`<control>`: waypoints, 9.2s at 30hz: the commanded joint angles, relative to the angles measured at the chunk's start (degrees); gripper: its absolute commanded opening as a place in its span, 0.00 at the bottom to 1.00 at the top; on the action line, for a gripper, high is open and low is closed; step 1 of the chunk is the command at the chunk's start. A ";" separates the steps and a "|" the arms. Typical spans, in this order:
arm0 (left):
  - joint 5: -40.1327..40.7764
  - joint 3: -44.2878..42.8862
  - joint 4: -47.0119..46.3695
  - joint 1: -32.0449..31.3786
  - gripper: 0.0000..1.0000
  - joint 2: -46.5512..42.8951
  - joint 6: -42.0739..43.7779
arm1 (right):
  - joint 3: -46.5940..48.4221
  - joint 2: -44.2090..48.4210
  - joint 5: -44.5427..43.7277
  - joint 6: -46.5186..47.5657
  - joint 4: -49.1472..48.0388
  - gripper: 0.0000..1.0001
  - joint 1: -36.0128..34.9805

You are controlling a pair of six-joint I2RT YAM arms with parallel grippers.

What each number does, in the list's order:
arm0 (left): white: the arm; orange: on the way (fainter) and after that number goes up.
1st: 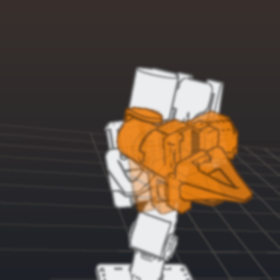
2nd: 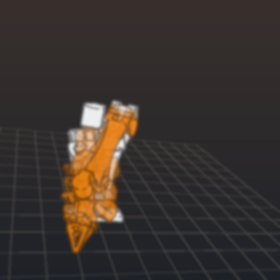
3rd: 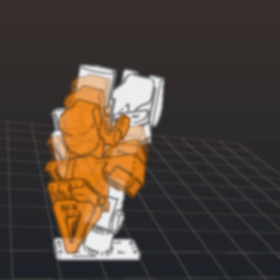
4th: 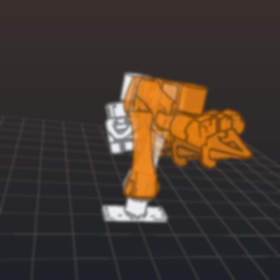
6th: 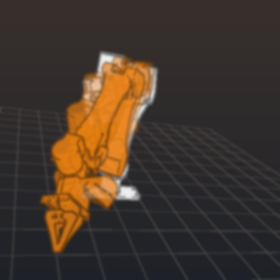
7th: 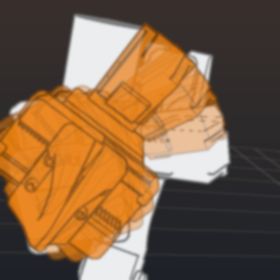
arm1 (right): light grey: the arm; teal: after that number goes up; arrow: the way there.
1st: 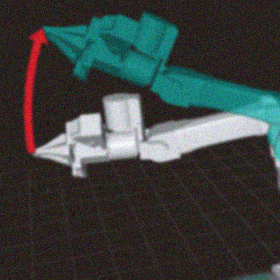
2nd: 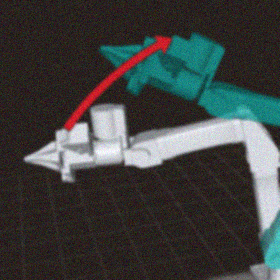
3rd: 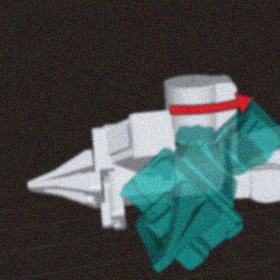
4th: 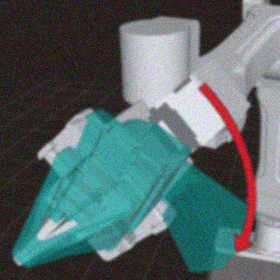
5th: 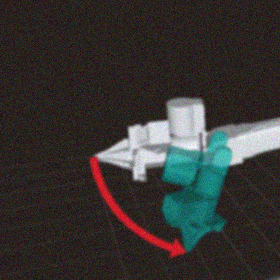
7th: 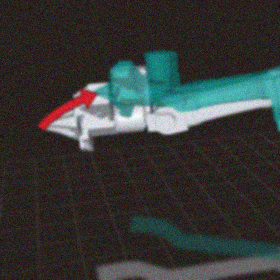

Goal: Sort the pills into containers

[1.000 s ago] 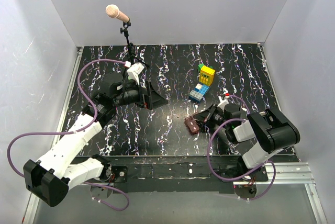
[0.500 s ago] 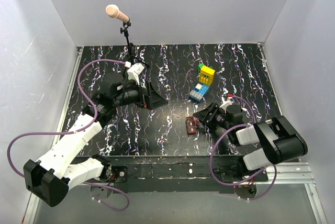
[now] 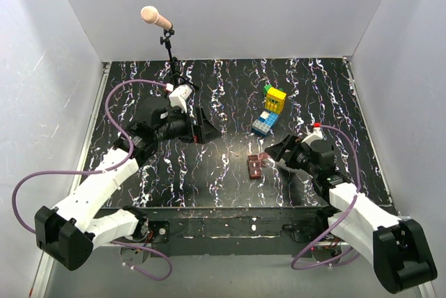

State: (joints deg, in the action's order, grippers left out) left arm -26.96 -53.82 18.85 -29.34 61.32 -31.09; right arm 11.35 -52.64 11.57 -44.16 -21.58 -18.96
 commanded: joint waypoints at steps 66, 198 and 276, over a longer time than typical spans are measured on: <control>39.78 -11.39 -8.74 10.71 0.98 39.74 12.11 | 43.49 -11.87 -6.56 16.39 45.14 0.93 -10.04; -21.31 -25.02 12.88 -12.58 0.21 9.17 23.80 | 31.80 -19.78 63.58 -32.58 -42.94 0.01 -13.03; -17.86 -33.63 25.27 -20.75 0.00 23.93 26.26 | 42.35 -3.87 34.92 12.00 22.74 0.69 -14.08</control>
State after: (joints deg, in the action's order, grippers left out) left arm -45.32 -84.01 49.12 -48.86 83.96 -3.22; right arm 55.02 -55.59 47.00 -32.47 4.16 -31.31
